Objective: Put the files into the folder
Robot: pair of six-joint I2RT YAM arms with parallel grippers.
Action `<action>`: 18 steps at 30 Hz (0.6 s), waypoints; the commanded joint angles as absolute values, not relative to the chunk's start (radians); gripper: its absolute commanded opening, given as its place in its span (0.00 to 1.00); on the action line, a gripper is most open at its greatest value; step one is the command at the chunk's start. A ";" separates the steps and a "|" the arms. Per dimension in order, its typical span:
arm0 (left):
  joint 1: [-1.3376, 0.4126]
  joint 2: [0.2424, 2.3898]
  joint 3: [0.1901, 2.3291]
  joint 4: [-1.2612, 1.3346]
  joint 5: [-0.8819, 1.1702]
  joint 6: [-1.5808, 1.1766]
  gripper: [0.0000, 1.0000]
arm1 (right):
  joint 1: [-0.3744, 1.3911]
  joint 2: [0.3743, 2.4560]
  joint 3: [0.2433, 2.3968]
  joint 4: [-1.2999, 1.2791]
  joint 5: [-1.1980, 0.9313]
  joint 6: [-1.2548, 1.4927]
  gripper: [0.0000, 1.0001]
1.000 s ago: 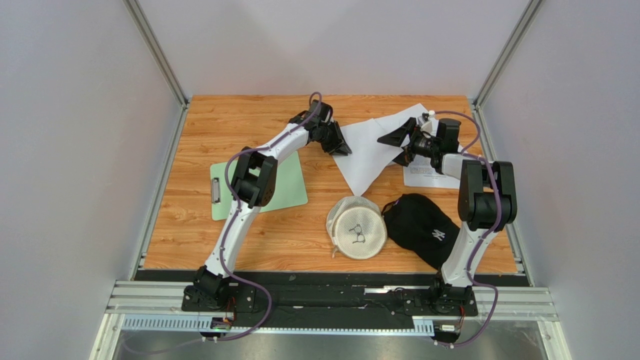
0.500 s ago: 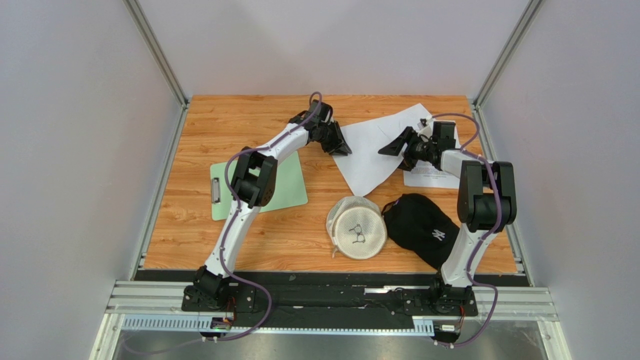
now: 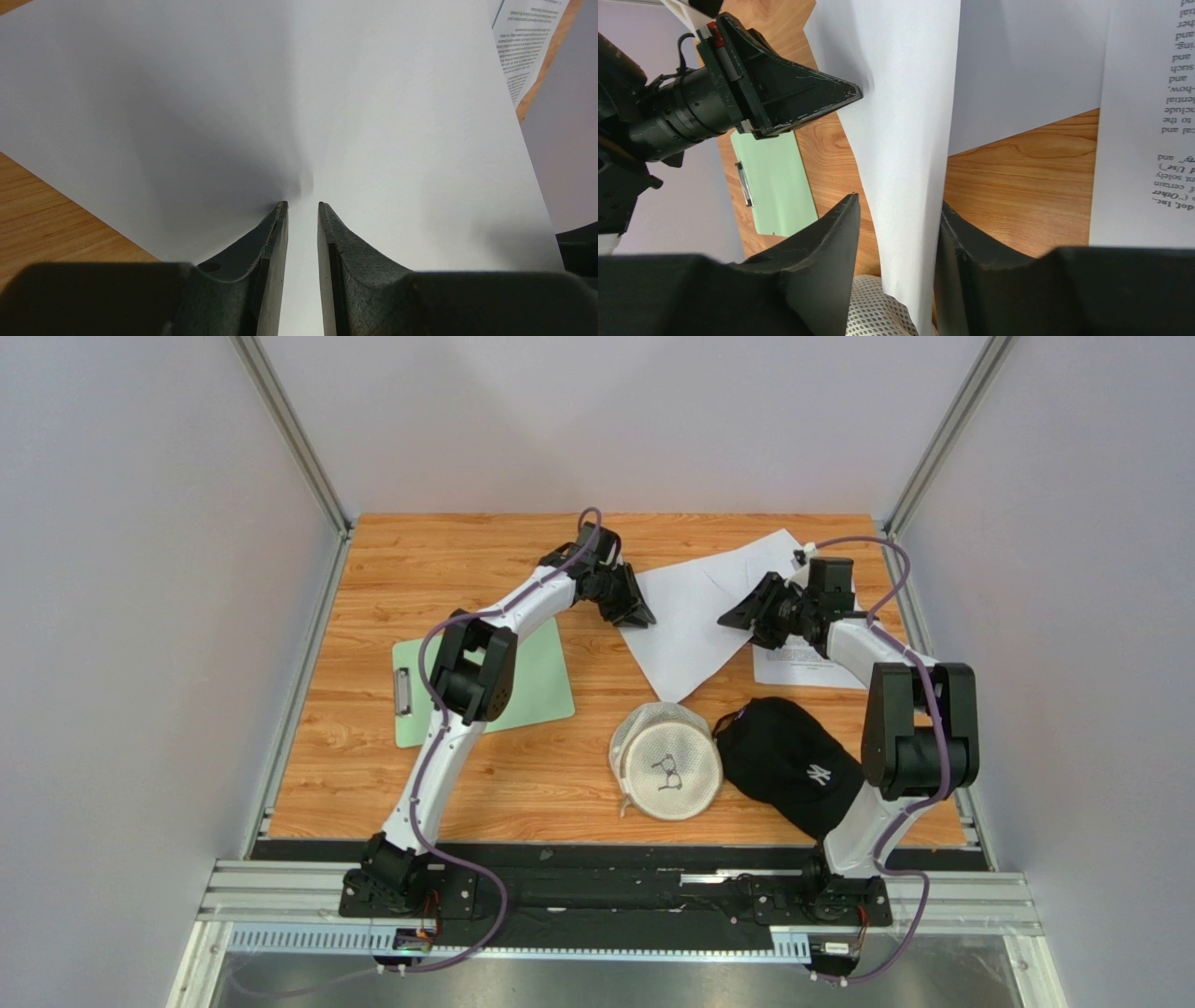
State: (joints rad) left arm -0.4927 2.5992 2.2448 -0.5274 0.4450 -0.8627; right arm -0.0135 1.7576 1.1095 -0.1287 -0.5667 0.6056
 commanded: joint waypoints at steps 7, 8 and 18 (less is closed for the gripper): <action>-0.483 2.494 2.253 -0.563 0.456 -0.801 0.43 | 0.044 1.772 1.144 -0.072 -0.453 0.559 0.00; -0.474 2.475 2.249 -0.568 0.462 -0.792 0.48 | 0.051 1.769 1.163 -0.078 -0.436 0.525 0.00; -0.278 1.719 1.722 -0.630 0.315 -0.577 0.73 | 0.386 1.686 1.551 -0.409 -0.348 0.201 0.00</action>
